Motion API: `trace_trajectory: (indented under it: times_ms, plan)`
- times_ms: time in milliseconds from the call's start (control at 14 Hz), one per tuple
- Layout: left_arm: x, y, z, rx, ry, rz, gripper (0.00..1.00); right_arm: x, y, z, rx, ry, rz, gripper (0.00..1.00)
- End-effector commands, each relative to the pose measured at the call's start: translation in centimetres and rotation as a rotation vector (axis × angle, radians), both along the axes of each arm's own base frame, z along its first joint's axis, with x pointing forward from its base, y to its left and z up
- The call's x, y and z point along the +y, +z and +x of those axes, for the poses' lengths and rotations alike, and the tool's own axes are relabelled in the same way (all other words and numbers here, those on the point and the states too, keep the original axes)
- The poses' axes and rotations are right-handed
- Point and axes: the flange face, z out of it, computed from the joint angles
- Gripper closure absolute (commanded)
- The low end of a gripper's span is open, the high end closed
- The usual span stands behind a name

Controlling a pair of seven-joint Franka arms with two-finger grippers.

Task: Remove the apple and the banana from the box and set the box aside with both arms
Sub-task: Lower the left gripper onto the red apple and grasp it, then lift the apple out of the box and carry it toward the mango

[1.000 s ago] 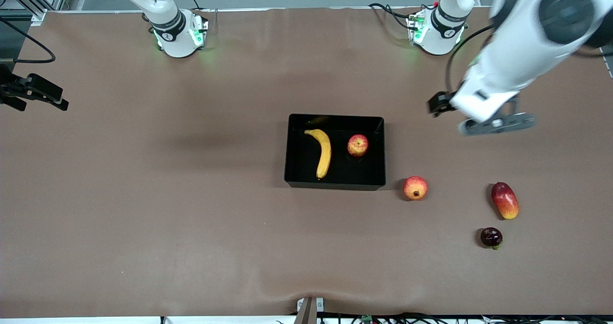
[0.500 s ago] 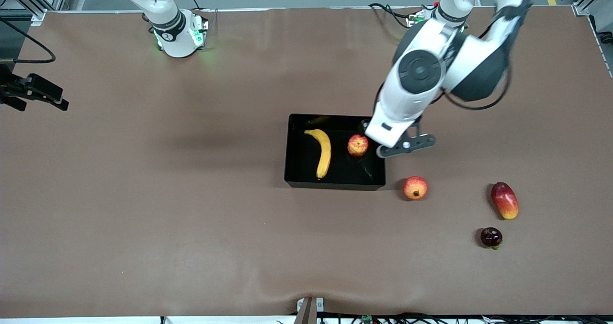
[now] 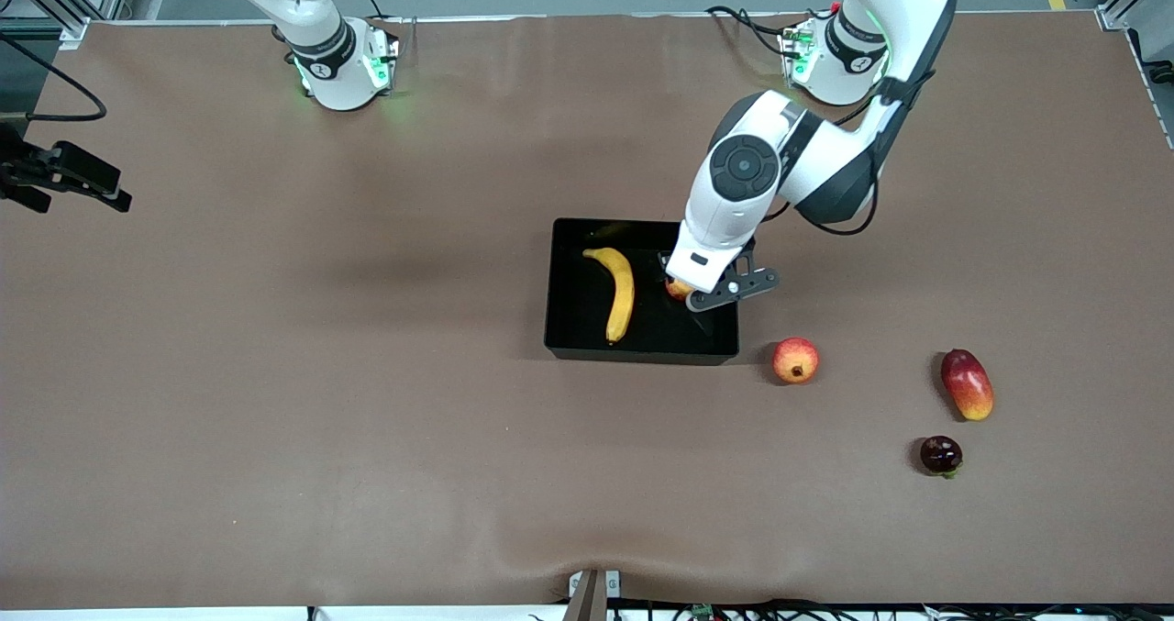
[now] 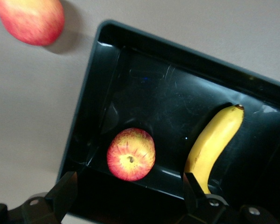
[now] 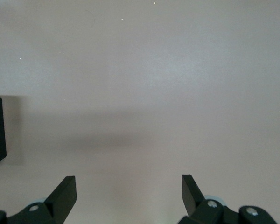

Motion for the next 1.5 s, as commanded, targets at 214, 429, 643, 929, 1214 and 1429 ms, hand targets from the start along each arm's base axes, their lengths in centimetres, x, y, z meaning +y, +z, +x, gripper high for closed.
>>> trace_trajectory:
  times_ms: [214,429,643,929,1214,1429]
  plan:
    - [-1.3,-6.1,-0.6,0.019,-0.012,0.035,0.0,-0.2,0.1,-0.1,0.002,0.0,0.001,0.0]
    - [-1.5,-8.1,-1.0,0.04,-0.024,0.052,0.0,-0.2,0.1,-0.2,0.001,0.0,0.001,0.0]
    - [-1.4,-9.7,-1.3,0.057,-0.033,0.071,0.0,-0.2,0.1,-0.2,0.001,0.0,0.001,0.0]
    - [-1.3,-11.1,-1.6,0.078,-0.031,0.082,0.0,-0.2,0.1,-0.2,0.001,0.0,0.001,0.0]
    - [-1.3,-11.5,-1.5,0.082,-0.033,0.083,0.59,-0.2,0.1,-0.1,0.002,0.002,0.001,0.0]
    - [-1.9,-9.9,-1.3,0.059,-0.045,0.071,1.0,-0.2,0.0,-0.1,0.002,0.002,0.001,0.0]
